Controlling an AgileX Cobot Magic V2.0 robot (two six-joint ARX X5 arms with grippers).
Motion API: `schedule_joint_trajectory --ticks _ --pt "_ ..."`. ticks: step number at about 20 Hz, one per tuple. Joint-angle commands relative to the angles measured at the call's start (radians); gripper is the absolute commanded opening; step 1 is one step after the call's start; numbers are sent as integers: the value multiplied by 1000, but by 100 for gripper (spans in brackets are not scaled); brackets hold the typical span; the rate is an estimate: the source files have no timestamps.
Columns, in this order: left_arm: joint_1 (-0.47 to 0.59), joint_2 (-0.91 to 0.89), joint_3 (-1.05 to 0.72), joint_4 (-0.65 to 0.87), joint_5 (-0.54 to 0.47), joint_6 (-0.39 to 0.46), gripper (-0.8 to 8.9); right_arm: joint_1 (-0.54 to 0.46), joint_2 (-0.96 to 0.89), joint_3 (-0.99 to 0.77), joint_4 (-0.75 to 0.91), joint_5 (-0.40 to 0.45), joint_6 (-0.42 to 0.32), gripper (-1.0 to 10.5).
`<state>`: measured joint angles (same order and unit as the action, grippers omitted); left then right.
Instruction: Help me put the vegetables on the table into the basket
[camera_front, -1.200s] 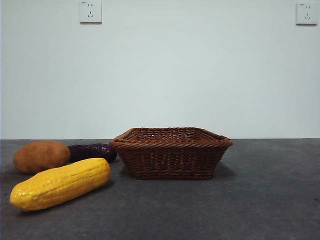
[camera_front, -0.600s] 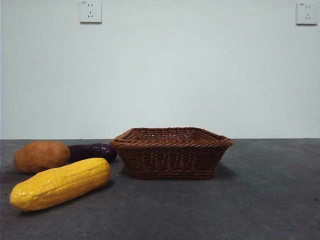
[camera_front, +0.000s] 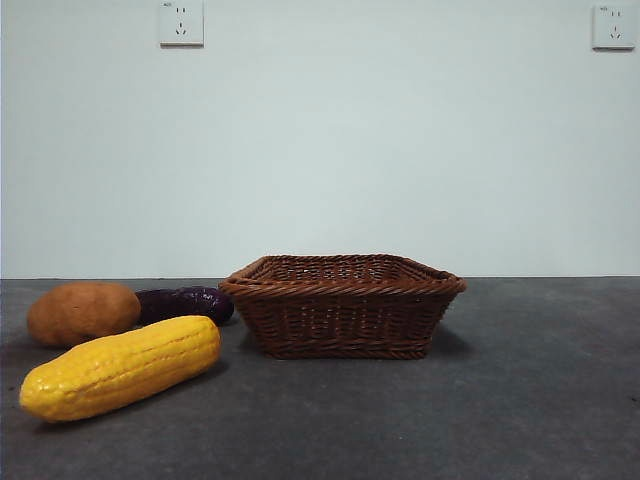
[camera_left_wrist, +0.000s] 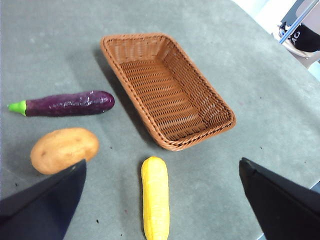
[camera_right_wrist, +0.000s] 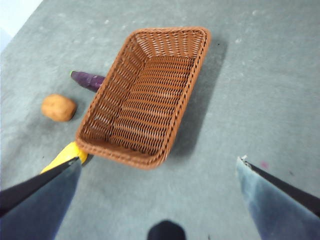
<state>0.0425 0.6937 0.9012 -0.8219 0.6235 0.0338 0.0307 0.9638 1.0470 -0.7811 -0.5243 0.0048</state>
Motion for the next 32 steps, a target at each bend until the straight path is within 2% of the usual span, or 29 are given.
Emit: schedule_joint_trajectory --ticks 1,6,14,20,32 --pt "-2 0 0 9 6 0 600 31 101 34 33 1 21 575" --pt "-2 10 0 8 6 0 600 113 375 224 31 88 16 575" --pt "-2 13 0 8 6 0 600 141 683 468 19 125 20 571" --pt "-2 20 0 8 5 0 600 183 847 514 30 156 20 570" --pt "-2 59 0 7 9 -3 599 258 1084 515 169 211 55 562"
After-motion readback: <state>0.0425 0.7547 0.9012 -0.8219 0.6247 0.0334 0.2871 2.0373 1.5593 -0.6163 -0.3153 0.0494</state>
